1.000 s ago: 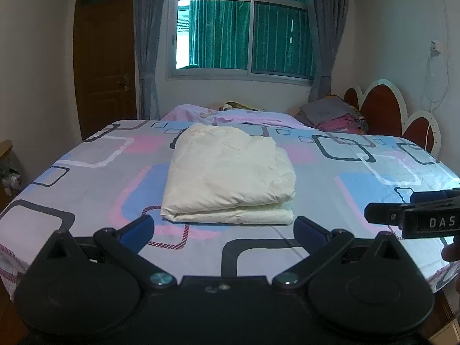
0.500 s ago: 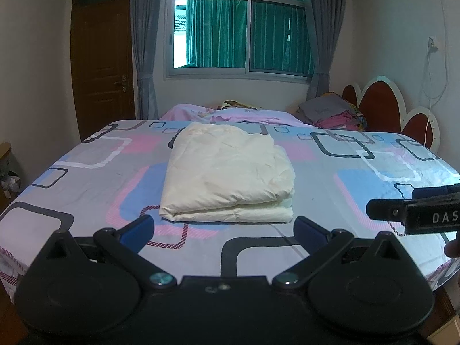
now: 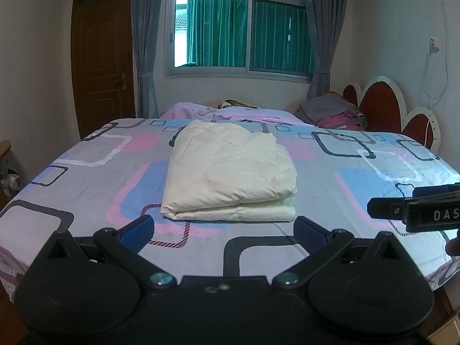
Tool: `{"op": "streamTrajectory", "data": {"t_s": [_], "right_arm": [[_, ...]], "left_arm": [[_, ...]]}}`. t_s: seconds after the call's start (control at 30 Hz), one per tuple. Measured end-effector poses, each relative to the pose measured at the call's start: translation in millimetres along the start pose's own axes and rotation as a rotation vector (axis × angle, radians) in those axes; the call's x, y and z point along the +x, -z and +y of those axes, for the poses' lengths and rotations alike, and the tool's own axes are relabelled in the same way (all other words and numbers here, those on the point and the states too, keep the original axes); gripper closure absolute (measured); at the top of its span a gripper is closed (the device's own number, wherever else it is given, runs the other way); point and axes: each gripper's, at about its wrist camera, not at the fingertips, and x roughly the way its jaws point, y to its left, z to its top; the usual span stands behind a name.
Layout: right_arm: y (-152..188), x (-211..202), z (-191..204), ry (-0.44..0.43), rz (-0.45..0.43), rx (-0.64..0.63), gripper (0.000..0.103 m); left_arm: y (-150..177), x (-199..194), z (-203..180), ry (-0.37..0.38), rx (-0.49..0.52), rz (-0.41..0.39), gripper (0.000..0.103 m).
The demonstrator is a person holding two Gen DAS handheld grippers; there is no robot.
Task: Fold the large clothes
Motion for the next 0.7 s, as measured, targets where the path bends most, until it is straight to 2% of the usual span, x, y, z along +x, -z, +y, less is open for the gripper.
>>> {"op": "streamTrajectory", "data": {"t_s": [0.7], "right_arm": [[0.5,3.0,0.6,0.002,0.003,-0.005,0.0]], "left_arm": [[-0.6,2.4,7.3,0.009,-0.004,0.001,0.0]]}}
